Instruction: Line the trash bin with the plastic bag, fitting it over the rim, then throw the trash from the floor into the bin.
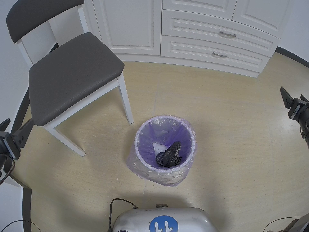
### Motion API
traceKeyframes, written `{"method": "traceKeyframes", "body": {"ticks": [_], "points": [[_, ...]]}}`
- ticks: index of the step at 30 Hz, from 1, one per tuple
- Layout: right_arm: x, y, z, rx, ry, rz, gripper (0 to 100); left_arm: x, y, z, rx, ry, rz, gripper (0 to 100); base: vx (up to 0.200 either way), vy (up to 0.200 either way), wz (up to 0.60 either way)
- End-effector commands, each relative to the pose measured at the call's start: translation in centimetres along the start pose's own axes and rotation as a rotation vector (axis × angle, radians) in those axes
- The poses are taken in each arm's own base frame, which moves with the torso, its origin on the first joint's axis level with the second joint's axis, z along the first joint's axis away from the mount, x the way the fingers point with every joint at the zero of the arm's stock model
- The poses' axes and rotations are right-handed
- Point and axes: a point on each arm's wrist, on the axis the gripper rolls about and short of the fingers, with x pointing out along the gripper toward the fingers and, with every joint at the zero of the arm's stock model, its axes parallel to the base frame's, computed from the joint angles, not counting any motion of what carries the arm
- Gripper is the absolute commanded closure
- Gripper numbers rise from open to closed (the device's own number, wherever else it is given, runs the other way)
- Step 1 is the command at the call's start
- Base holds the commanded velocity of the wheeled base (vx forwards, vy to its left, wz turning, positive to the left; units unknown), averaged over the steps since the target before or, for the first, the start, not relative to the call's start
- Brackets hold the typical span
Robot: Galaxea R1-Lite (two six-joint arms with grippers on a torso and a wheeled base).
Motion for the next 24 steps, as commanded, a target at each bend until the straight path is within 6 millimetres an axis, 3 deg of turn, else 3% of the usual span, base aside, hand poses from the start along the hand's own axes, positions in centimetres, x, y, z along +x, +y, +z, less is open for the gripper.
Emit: {"method": "traceKeyframes", "body": {"ticks": [1,4,5,11,23,24], "points": [[-2.9,-1.4,2.5,0.071,-0.089,-0.041,0,-4.2,1.5,1.5,-0.03,-0.109,0.114,0,0.0,0.0,0.0],[-3.1,-1.5,2.5,0.074,-0.092,-0.042,0,-4.5,1.6,1.6,-0.034,-0.112,0.123,0,0.0,0.0,0.0],[-5.0,-2.3,3.3,0.094,-0.136,-0.043,0,-6.6,2.1,1.5,-0.033,-0.116,0.173,0,0.0,0.0,0.0],[-8.1,-3.7,4.0,0.103,-0.16,-0.06,0,-9.9,2.5,1.1,-0.036,-0.136,0.225,0,0.0,0.0,0.0],[-13.4,-6.1,5.7,0.124,-0.248,-0.105,0,-14.3,2.7,0.8,-0.04,-0.184,0.235,0,0.0,0.0,0.0],[-14.8,-6.6,5.9,0.134,-0.282,-0.109,0,-15.3,2.8,0.8,-0.043,-0.21,0.225,0,0.0,0.0,0.0]]}}
